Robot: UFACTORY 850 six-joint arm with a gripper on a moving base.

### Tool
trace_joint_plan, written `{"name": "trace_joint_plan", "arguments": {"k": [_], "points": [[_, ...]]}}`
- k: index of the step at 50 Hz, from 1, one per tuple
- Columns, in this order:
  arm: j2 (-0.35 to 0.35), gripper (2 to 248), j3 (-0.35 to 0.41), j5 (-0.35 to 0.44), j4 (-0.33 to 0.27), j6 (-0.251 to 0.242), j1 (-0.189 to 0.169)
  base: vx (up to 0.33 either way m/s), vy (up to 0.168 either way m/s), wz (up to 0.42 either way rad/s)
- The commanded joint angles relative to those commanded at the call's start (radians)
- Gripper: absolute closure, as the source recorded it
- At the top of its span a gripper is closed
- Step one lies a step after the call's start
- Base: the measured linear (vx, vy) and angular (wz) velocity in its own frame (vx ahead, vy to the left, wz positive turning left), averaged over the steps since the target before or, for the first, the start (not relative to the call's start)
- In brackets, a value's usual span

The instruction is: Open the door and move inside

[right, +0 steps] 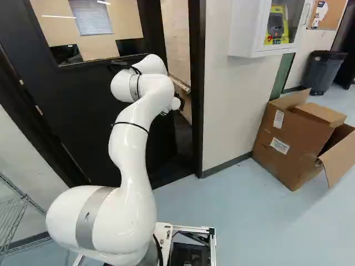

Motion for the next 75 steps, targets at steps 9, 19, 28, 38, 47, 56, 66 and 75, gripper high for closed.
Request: {"name": "trace_joint_plan", "arguments": {"k": [9,19,28,38,47,56,66,75], "points": [[-0.009,3,-0.014,0.0,-0.002,0.0,0.001,0.0,0.0,0.0],[-0.01,3,-0.016,0.0,-0.002,0.0,0.001,0.0,0.0,0.0],[-0.01,3,-0.016,0.0,-0.002,0.0,0.001,0.0,0.0,0.0],[0.004,3,0.006,0.0,-0.002,0.0,0.001,0.0,0.0,0.0],[0.036,3,0.056,0.0,0.005,0.0,0.002,0.0,0.0,0.0],[0.082,3,0.127,0.0,0.019,0.0,0.002,0.0,0.0,0.0],[0.137,3,0.21,0.0,0.041,0.0,0.003,0.0,0.0,0.0],[0.185,3,0.283,0.0,0.076,0.0,0.003,0.0,0.0,0.0]]}}
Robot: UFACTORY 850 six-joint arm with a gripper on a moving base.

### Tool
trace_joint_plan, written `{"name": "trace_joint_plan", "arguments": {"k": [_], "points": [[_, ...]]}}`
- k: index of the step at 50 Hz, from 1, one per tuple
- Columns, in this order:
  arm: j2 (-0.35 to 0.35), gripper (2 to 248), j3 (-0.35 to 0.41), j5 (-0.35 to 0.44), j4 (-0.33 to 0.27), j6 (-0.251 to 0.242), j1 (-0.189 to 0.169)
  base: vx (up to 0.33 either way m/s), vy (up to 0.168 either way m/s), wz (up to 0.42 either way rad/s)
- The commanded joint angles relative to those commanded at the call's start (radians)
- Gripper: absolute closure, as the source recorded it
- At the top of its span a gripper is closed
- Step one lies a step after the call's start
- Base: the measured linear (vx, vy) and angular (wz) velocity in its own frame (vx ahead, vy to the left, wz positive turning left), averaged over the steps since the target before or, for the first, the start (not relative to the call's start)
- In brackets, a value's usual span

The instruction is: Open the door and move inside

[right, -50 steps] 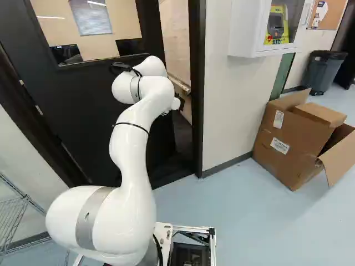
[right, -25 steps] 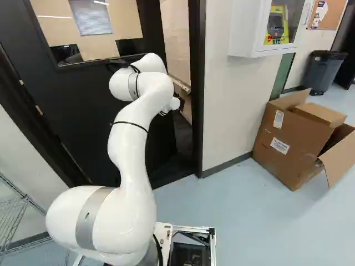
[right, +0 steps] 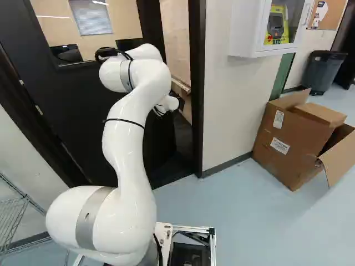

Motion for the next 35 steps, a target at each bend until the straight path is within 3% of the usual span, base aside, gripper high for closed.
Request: {"name": "trace_joint_plan", "arguments": {"k": [35], "points": [[0.182,3,0.267,0.0,0.215,0.0,-0.017,0.0,0.0,0.0]]}}
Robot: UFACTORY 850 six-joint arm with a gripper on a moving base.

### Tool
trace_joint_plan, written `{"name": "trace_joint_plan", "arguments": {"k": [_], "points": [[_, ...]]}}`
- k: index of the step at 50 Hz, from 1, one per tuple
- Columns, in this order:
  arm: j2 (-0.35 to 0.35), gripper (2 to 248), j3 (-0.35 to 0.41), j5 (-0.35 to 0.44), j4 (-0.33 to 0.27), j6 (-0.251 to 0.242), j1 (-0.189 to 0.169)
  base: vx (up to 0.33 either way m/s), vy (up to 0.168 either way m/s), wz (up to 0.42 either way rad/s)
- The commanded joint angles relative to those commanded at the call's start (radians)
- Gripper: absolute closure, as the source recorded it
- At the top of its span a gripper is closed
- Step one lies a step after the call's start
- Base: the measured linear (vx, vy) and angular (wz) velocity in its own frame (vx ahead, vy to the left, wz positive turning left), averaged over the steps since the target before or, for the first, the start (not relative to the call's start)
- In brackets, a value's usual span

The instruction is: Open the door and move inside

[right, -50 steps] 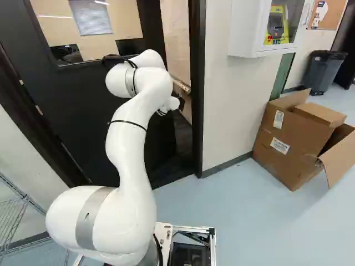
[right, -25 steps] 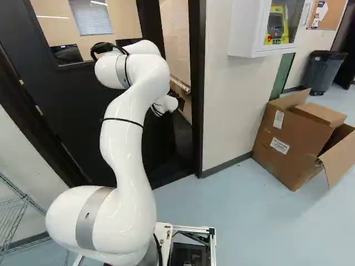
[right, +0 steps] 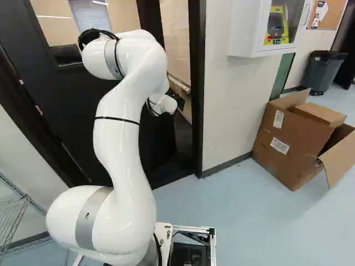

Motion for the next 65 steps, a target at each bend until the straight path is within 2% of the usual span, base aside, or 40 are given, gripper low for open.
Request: {"name": "trace_joint_plan", "arguments": {"k": [26,65], "points": [[0.127,3,0.177,-0.009,0.166,0.0,-0.014,0.0,0.0,0.0],[0.305,3,0.412,-0.043,0.413,0.0,-0.01,0.0,0.0,0.0]]}}
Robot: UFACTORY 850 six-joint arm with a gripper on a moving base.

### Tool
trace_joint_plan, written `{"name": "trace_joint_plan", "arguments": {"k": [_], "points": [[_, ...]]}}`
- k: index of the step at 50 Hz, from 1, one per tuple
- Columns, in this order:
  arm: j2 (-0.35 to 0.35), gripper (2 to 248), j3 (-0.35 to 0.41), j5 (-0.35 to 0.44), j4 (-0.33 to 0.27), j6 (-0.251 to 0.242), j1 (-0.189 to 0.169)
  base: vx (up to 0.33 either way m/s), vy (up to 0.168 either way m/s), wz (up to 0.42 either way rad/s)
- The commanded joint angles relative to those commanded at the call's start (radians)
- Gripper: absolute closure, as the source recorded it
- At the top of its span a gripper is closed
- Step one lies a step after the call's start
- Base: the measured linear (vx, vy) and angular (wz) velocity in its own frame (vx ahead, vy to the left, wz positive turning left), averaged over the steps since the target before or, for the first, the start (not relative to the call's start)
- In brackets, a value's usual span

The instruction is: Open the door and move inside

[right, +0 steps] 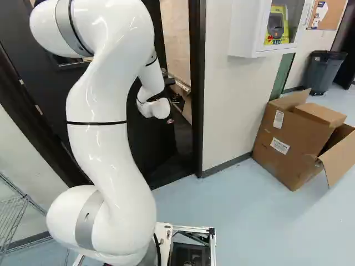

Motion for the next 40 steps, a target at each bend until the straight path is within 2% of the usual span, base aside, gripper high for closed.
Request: {"name": "trace_joint_plan", "arguments": {"k": [29,40], "points": [[0.132,3,0.163,-0.054,0.167,0.0,0.01,0.0,0.0,0.0],[0.182,3,0.223,-0.071,0.2,0.0,0.014,0.0,0.0,0.0]]}}
